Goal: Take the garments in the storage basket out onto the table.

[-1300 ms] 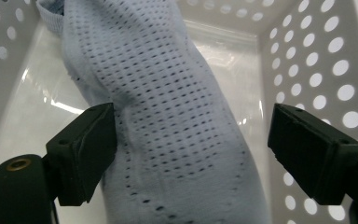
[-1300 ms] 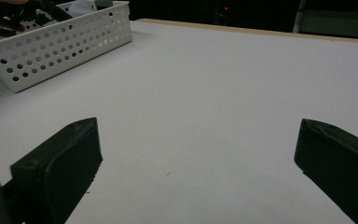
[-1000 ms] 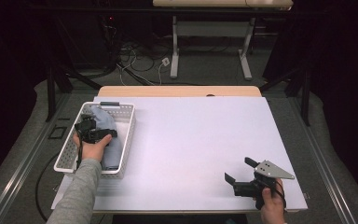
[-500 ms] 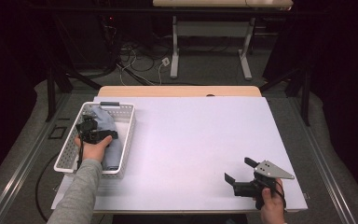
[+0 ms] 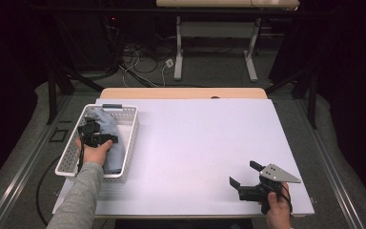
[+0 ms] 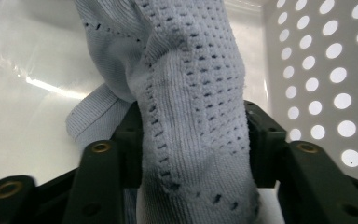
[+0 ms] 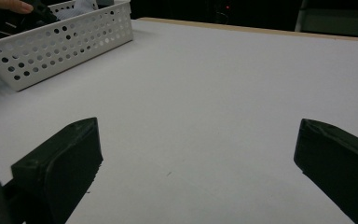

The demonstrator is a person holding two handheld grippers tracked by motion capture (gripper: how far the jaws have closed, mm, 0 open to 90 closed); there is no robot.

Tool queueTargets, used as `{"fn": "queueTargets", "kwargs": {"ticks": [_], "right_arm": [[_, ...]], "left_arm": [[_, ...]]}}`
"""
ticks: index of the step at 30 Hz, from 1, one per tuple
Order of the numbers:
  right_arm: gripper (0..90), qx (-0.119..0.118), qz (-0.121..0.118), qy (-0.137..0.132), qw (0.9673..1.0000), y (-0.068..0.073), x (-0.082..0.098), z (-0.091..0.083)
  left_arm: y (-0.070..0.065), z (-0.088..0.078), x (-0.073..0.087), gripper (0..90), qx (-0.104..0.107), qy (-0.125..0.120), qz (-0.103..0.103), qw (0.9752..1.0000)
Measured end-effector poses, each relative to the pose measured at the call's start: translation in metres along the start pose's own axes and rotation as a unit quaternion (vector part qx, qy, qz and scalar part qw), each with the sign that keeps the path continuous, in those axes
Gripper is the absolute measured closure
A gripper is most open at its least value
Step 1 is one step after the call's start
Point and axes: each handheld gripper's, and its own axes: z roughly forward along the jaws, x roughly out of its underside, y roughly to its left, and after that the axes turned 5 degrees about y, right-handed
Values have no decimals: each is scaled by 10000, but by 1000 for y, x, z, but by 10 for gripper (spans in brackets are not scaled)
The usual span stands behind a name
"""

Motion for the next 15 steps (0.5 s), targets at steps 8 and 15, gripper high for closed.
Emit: {"fn": "queueTargets", "kwargs": {"ticks": [8,15], "right_arm": [[12,-23,-9,-11,10000,0,0,0],[12,-16,-25,-14,10000,-1,0,0]], "left_arm": [[0,-2,0,602,29,-24,42,10000],[-2,-3,0,612,-11,-77,58,10000]]}}
